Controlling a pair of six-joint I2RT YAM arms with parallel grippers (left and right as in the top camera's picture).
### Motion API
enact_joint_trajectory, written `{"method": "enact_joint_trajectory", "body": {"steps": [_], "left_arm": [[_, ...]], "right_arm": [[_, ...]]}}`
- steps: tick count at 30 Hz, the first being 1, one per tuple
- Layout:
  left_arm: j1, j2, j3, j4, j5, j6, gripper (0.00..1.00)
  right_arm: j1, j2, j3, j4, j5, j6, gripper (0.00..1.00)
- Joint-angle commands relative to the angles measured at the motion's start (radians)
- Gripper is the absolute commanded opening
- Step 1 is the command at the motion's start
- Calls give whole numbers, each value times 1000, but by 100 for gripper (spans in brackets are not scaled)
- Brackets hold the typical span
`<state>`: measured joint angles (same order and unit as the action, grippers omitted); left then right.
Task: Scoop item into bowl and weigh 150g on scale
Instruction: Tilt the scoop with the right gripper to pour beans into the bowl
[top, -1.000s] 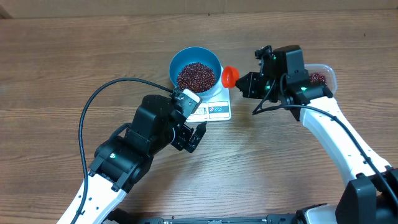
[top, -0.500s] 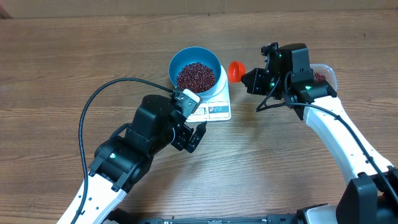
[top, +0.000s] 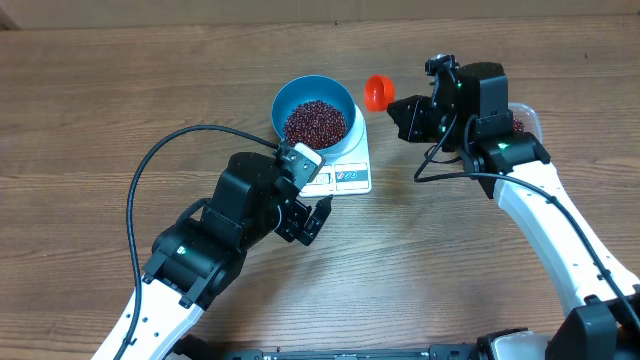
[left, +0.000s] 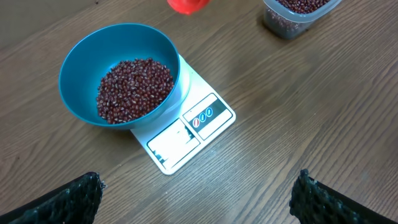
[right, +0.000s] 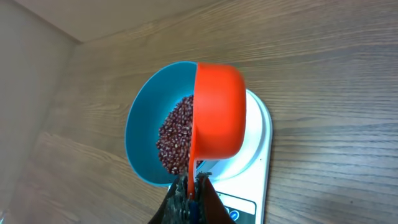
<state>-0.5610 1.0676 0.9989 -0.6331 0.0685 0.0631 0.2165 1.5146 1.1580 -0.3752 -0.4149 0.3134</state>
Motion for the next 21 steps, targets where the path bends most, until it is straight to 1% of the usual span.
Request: {"method": "enact_joint_trajectory", "body": {"steps": [1,12,21], "left_arm": [[5,6,-8,1,10,19,99],[5,6,-8,1,10,19,100],[5,6,-8,1,10,19,100]], "right_arm": [[13,-24,35,6,-35,-11,4],[105,-3,34,6,-31,-39,4],[111,61,34,7,-31,-39,4]]}}
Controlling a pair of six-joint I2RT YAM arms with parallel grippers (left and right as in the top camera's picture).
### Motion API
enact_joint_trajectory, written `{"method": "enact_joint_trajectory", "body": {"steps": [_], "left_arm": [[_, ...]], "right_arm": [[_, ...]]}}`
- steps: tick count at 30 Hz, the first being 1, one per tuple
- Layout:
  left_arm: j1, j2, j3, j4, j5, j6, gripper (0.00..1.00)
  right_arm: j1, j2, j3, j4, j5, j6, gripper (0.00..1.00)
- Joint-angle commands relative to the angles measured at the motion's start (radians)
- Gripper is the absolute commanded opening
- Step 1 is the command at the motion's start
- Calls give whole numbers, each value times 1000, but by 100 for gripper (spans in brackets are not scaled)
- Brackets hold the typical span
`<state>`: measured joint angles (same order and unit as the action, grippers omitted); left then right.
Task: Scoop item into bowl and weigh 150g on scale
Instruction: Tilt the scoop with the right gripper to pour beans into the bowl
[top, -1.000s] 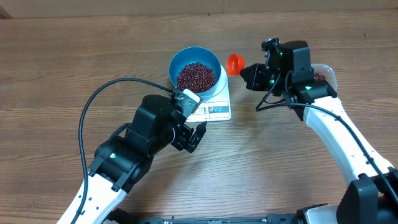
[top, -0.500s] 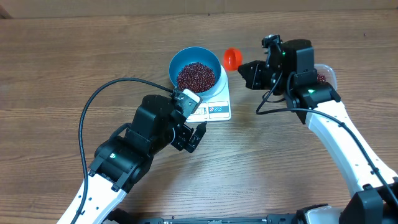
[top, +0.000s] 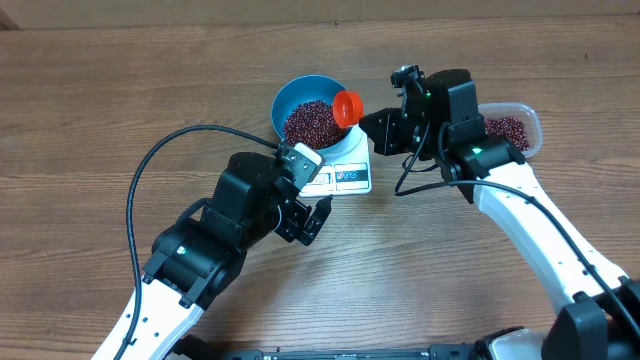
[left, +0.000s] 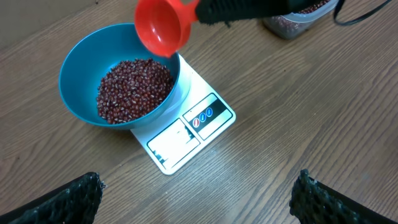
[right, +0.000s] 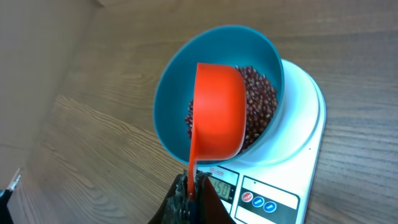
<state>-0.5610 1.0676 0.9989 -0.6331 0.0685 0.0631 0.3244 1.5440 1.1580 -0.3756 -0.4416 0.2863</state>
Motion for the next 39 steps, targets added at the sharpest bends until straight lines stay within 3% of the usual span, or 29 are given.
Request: {"method": "enact_joint_trajectory", "body": {"steps": [1,28,39], "left_arm": [[5,6,-8,1,10,19,99],[5,6,-8,1,10,19,100],[5,6,-8,1,10,19,99]], "right_arm": [[3,38,34,8,-5,-11,4],[37,125,34,58,-4,-28,4],[37,127,34,18,98,-30,4]]}}
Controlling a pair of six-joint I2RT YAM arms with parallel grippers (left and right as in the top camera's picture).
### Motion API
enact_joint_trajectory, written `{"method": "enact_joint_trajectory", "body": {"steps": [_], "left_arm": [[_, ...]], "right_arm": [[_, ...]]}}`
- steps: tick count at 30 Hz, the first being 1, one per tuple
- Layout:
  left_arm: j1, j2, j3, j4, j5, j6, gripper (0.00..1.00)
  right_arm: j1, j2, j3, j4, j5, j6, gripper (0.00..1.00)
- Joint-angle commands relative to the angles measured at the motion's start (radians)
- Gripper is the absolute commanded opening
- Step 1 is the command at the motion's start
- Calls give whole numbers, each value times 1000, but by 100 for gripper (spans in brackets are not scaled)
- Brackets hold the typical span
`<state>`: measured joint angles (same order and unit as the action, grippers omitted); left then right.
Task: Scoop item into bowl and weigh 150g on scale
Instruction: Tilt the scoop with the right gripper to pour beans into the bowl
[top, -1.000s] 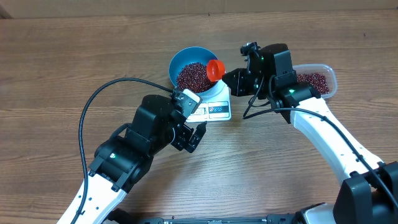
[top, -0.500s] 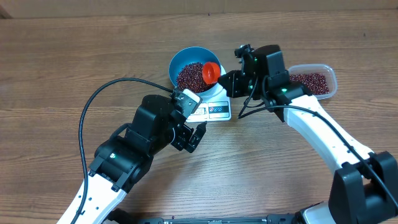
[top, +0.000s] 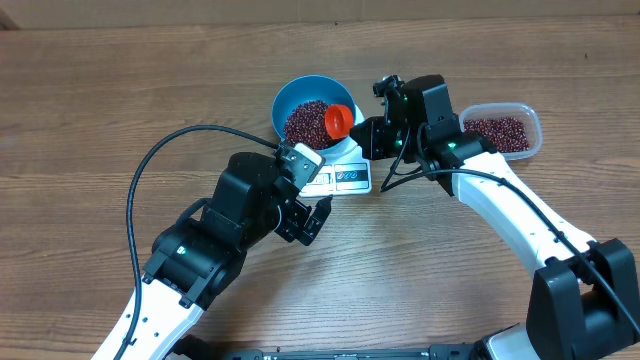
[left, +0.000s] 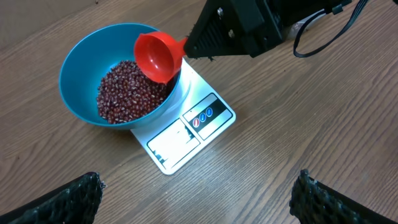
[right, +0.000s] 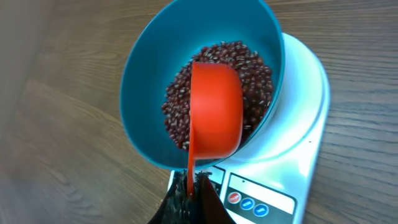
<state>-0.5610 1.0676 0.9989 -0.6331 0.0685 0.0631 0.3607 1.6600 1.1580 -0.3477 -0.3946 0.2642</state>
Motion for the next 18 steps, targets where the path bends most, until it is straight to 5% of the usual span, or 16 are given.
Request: {"method": "enact_joint_trajectory", "body": {"steps": [1,18], "left_arm": [[5,6,-8,1,10,19,100],[5,6,-8,1,10,19,99]], "right_arm": [[1,11,34,-10,51,-8,4],[-4,11,34,2,106,-7,4]]}}
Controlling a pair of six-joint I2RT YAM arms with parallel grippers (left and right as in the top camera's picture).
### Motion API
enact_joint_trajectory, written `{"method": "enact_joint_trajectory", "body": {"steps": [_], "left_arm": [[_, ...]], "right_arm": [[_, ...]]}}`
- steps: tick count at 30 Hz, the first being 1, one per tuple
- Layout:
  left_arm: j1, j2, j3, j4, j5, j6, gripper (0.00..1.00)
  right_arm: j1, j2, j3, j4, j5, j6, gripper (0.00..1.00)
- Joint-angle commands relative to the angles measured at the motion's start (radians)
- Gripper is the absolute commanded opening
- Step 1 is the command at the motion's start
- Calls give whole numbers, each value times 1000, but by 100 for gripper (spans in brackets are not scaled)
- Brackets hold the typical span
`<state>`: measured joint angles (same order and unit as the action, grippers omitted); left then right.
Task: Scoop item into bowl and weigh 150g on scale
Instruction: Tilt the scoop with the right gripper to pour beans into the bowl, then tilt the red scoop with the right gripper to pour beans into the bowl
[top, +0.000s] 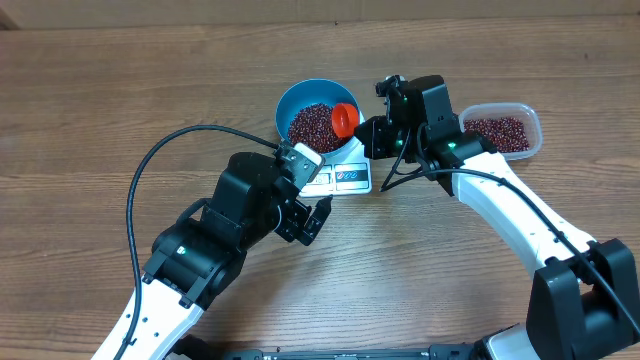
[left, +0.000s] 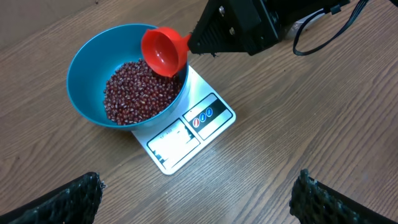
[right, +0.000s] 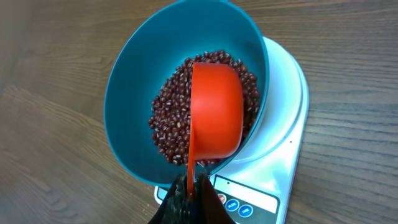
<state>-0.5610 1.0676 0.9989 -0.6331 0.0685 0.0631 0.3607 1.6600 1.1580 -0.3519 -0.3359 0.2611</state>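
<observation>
A blue bowl (top: 305, 100) of red beans sits on the white scale (top: 350, 178). The orange scoop (top: 345, 120) hangs tipped on its side over the bowl's right rim, its mouth showing empty in the left wrist view (left: 163, 53). My right gripper (top: 374, 137) is shut on the scoop's handle, just right of the bowl; the right wrist view shows the scoop's (right: 216, 112) back over the beans and the jaws (right: 189, 190) pinching the handle. My left gripper (top: 312, 222) stands open below the scale, holding nothing, its fingers (left: 65, 200) wide apart.
A clear plastic container (top: 503, 131) of red beans stands at the right, behind my right arm. The scale's display and buttons (left: 200, 116) face the left arm. A black cable (top: 150, 170) loops over the table on the left.
The bowl has shifted slightly to the right on the scale. The scoop sits a little higher, at the bowl's right rim. The left arm has not moved.
My right gripper first held the orange scoop to the right of the bowl, near the bean container. Then the scoop was over the bowl's right edge, then tipped low over the beans. Now it stays tipped at the rim, empty, and the bowl has moved slightly.
</observation>
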Motion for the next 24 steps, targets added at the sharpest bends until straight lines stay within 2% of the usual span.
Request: {"method": "enact_joint_trajectory", "body": {"steps": [1,24], "left_arm": [[5,6,-8,1,10,19,99],[5,6,-8,1,10,19,100]], "right_arm": [[-4,11,34,6,56,-4,4],[-4,11,34,5,130,-3,4]]}}
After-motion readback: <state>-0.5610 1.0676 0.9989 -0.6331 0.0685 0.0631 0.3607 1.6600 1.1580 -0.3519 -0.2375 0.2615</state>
